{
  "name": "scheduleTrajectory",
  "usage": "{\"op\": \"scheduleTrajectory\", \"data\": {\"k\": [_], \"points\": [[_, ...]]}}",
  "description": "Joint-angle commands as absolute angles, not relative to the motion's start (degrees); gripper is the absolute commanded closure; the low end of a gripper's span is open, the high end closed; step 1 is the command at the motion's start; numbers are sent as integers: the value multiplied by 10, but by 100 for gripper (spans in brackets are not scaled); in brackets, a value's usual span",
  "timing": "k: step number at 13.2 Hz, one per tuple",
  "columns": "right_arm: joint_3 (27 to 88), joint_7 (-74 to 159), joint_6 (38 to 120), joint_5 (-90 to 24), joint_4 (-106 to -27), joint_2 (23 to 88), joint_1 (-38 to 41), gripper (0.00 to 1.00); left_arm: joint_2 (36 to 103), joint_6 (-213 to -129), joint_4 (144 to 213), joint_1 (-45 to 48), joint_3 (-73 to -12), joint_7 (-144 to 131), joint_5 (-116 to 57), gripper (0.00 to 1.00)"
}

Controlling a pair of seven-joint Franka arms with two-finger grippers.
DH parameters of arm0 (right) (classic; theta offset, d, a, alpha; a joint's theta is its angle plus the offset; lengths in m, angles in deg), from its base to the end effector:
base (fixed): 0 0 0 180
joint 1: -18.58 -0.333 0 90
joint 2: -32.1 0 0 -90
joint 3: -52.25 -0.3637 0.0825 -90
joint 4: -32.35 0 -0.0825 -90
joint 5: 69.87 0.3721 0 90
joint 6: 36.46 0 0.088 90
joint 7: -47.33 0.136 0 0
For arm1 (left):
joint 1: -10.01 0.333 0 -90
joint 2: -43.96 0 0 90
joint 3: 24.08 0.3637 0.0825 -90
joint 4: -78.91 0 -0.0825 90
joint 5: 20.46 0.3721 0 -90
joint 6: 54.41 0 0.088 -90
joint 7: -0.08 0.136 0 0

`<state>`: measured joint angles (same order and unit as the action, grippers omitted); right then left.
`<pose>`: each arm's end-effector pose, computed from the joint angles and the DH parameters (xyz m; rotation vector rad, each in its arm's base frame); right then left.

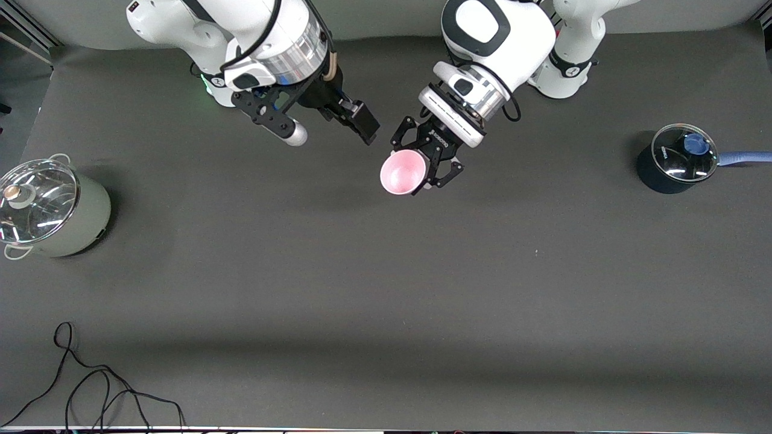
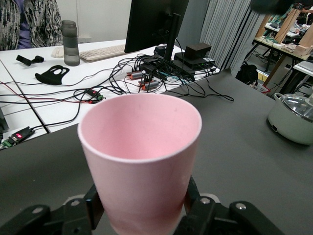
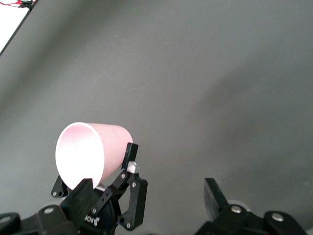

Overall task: Transfer pink cup from left to right arm
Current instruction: 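Reach the right gripper toward the cup held by the left gripper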

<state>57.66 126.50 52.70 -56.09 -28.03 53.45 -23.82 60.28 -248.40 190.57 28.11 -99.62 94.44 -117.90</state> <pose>0.5055 0.4411 0.6570 -2.7377 1.0119 0.1561 0.4546 -0.3870 0.5000 2.2272 -0.7228 1.1509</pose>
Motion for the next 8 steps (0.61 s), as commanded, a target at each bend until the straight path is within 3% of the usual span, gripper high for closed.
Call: {"op": "scheduleTrajectory", "data": {"k": [1,7,8], "points": [[577,1280,552,-578,-249,587,-251,0,597,-2494,1899,268,-990,941,-1176,68],[575,1277,588,-586,-249,622,-263,0,597,-2502,1899,267,-990,940,-1177,68],[576,1273,588,-586,-249,622,-263,20,597,-2502,1899,266,-990,940,-1176,68]]}}
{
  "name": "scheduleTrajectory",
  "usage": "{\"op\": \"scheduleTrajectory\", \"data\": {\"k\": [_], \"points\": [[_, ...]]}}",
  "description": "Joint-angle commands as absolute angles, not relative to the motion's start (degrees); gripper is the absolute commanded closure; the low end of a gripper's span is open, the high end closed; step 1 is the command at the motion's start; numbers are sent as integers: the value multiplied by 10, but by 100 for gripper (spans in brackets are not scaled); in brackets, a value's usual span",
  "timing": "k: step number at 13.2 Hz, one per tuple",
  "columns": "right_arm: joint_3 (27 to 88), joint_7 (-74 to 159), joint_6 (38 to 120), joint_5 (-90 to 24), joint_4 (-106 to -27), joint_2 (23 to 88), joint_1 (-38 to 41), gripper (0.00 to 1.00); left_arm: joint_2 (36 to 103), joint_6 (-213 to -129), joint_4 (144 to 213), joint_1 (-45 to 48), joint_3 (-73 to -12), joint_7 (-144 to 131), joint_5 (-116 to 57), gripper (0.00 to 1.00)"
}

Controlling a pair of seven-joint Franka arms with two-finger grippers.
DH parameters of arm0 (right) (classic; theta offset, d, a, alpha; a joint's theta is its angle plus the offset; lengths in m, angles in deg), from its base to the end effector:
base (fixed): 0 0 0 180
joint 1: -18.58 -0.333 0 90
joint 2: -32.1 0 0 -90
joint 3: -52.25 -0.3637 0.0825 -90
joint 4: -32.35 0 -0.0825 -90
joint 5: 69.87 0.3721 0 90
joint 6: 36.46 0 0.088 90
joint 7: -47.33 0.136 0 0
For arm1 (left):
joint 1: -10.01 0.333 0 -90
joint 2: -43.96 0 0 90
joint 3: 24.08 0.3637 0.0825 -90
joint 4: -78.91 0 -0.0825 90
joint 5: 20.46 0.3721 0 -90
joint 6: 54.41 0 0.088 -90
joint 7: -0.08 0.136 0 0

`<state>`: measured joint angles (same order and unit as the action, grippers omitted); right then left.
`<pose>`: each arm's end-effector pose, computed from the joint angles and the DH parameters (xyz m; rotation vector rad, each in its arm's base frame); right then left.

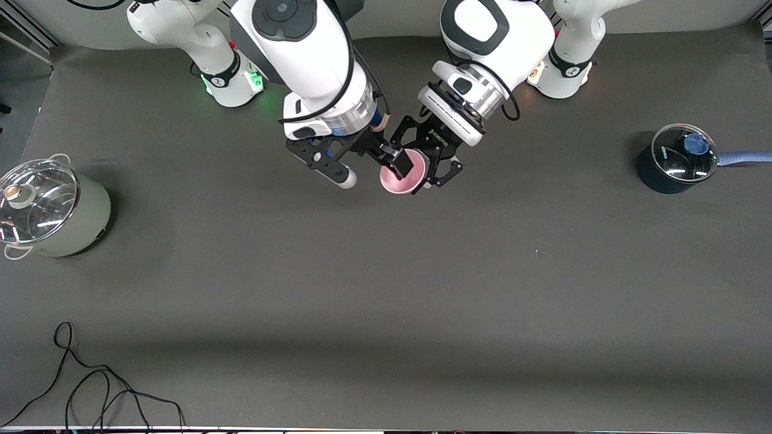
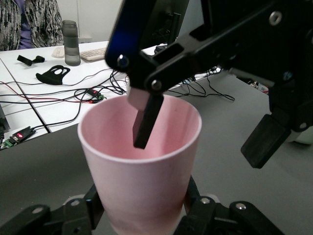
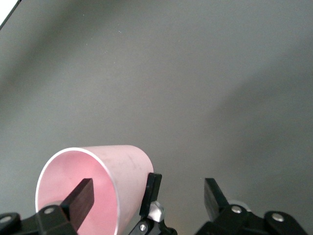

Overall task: Transfer pink cup from left to right arm
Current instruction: 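Close the right gripper on the pink cup's rim side, then carry the cup away with the right gripper while the left gripper opens and withdraws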

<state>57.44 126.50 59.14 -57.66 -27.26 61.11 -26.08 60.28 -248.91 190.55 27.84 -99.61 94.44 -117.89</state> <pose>0.5277 0.4940 0.5809 -2.7753 0.9920 0.1240 0.4533 -0.3877 0.5002 2.2320 -0.7240 1.1538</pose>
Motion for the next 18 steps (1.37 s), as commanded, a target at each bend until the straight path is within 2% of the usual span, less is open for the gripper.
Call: {"op": "scheduleTrajectory", "data": {"k": [1,2,4,5,12,13,15,18], "points": [[576,1275,588,-586,-248,622,-263,93,597,-2502,1899,266,-990,940,-1176,68],[576,1277,588,-586,-248,622,-263,100,597,-2502,1899,266,-990,940,-1176,68],[576,1276,588,-586,-249,622,-263,100,597,-2502,1899,266,-990,940,-1176,65],[576,1273,589,-586,-248,622,-262,100,598,-2502,1899,267,-990,940,-1176,55],[579,1247,593,-585,-248,614,-256,100,598,-2502,1899,267,-990,941,-1176,55],[581,1242,592,-584,-248,610,-256,100,598,-2502,1899,267,-990,940,-1176,53],[585,1235,591,-584,-248,601,-255,100,597,-2502,1897,267,-990,941,-1175,0],[583,1219,571,-581,-248,579,-237,100,597,-2502,1896,268,-990,941,-1175,0]]}}
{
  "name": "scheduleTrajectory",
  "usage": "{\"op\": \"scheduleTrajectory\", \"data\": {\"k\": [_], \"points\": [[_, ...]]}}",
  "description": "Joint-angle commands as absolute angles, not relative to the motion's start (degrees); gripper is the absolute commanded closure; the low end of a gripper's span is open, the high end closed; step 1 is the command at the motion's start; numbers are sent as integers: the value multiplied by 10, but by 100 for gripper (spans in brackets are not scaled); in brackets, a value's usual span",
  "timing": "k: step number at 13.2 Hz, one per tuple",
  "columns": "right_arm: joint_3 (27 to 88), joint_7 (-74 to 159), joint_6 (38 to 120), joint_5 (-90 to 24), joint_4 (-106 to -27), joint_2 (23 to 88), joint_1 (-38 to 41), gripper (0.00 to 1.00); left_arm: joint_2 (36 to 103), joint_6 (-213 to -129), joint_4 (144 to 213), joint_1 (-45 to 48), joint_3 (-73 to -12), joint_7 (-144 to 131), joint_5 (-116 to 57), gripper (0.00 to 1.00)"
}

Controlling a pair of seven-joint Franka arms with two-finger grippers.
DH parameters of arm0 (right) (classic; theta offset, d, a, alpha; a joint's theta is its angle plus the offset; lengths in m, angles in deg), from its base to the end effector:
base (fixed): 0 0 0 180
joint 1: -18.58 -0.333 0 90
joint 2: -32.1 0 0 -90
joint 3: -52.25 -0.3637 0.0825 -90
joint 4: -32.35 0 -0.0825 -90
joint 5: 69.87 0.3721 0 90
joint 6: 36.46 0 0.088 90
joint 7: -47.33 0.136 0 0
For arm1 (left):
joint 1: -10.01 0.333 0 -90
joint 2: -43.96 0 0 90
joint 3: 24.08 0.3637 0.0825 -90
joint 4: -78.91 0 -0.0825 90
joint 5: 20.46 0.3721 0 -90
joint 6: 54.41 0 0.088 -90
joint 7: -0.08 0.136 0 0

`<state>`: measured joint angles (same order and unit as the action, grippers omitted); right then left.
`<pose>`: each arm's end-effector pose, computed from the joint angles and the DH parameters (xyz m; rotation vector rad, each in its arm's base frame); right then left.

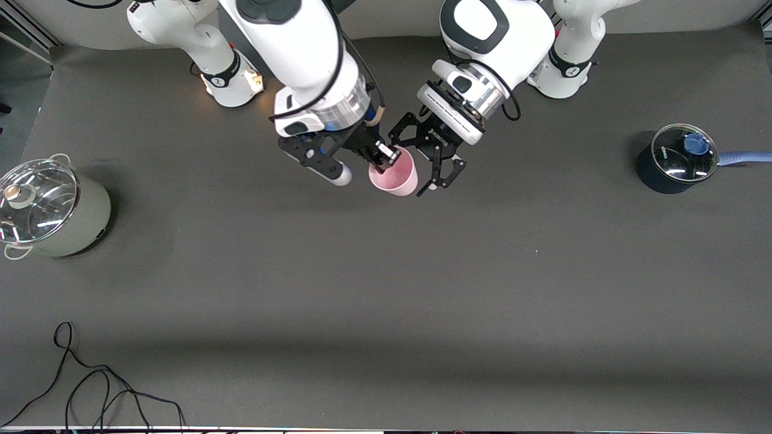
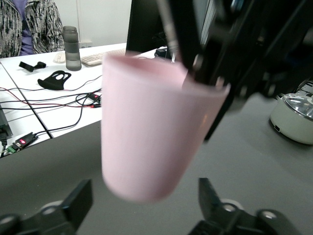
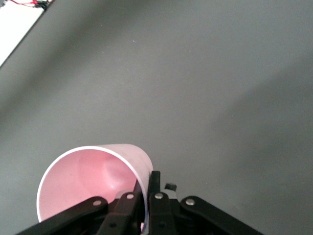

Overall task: Transfer pink cup from left to right arm
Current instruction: 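Carry the cup away with the right gripper while the left gripper opens and withdraws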

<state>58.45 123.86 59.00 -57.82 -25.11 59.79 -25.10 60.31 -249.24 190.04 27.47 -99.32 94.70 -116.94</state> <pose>0.5375 0.4746 0.6151 -2.7425 0.9479 0.0543 0.4557 -0.3885 0.5050 2.2258 -0.7408 1.1768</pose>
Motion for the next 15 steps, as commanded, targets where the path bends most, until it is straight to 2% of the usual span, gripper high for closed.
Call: {"op": "scheduleTrajectory", "data": {"k": [1,5,7,10,11,13,15], "points": [[584,1212,564,-581,-249,567,-235,100,597,-2502,1896,268,-990,941,-1175,0],[585,1140,511,-581,-250,537,-204,100,597,-2504,1896,277,-982,941,-1175,0],[586,1094,478,-580,-257,502,-171,100,596,-2506,1901,279,-944,940,-1174,0],[588,908,371,-586,-290,453,-94,100,597,-2512,1904,281,-887,950,-1172,0],[601,845,363,-587,-306,437,-80,100,598,-2517,1905,284,-868,949,-1172,0],[662,743,360,-591,-356,415,-81,100,602,-2493,1905,324,-850,958,-1154,0],[719,645,363,-601,-387,412,-81,100,604,-2411,1906,386,-850,964,-1148,0]]}}
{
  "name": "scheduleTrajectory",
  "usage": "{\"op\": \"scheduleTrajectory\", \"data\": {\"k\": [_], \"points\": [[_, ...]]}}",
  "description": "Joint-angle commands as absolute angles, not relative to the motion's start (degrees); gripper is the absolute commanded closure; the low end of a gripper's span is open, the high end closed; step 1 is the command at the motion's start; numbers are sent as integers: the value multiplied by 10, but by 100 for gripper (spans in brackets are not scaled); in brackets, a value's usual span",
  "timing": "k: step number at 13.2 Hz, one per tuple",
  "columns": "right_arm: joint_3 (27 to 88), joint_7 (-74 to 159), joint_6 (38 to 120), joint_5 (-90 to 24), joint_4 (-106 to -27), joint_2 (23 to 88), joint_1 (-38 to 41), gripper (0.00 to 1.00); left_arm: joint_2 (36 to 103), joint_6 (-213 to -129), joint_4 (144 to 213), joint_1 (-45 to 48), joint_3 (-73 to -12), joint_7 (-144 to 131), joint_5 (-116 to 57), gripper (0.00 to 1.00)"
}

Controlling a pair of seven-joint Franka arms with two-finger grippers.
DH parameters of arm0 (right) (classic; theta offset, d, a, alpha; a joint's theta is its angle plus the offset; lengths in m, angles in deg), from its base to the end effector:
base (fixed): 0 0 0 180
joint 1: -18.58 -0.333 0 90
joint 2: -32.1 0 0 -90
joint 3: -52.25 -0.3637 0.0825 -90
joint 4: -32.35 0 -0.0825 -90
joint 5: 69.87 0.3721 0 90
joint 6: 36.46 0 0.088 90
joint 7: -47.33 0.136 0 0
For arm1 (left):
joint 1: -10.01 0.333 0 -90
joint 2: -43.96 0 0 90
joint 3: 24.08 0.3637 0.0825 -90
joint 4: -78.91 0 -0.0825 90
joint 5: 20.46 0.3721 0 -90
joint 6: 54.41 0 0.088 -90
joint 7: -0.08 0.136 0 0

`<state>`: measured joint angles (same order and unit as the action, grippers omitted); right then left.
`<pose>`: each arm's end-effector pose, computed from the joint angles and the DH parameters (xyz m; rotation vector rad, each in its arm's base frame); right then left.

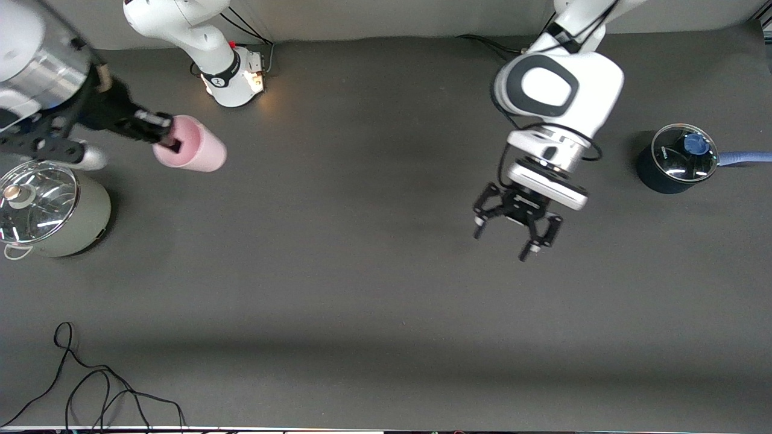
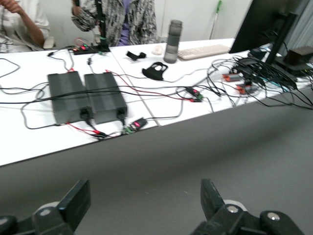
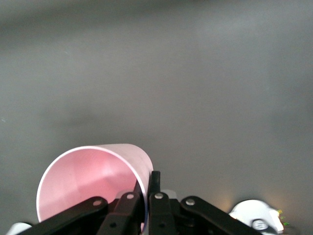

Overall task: Transfer pink cup from left to right arm
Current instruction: 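Carry the cup away with the right gripper while the left gripper opens and withdraws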

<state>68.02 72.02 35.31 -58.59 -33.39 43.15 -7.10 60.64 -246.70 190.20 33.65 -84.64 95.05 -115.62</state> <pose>0.5488 0.1493 0.7012 -3.0144 0.3041 0.1806 0.5703 -0.2230 0.4688 2.4574 -0.4462 1.2866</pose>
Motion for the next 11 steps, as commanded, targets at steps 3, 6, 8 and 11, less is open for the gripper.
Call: {"op": "scheduleTrajectory", "data": {"k": [3,6,8,11], "points": [[770,567,418,-621,-465,412,-83,100,603,-2311,1918,465,-849,996,-1146,0],[781,544,533,-651,-581,401,-83,100,604,-2189,1931,546,-848,997,-1094,0],[784,527,628,-652,-676,386,-83,100,604,-2124,1939,592,-848,993,-1049,0],[798,484,771,-652,-790,383,-82,100,606,-2041,1941,645,-847,947,-951,0]]}}
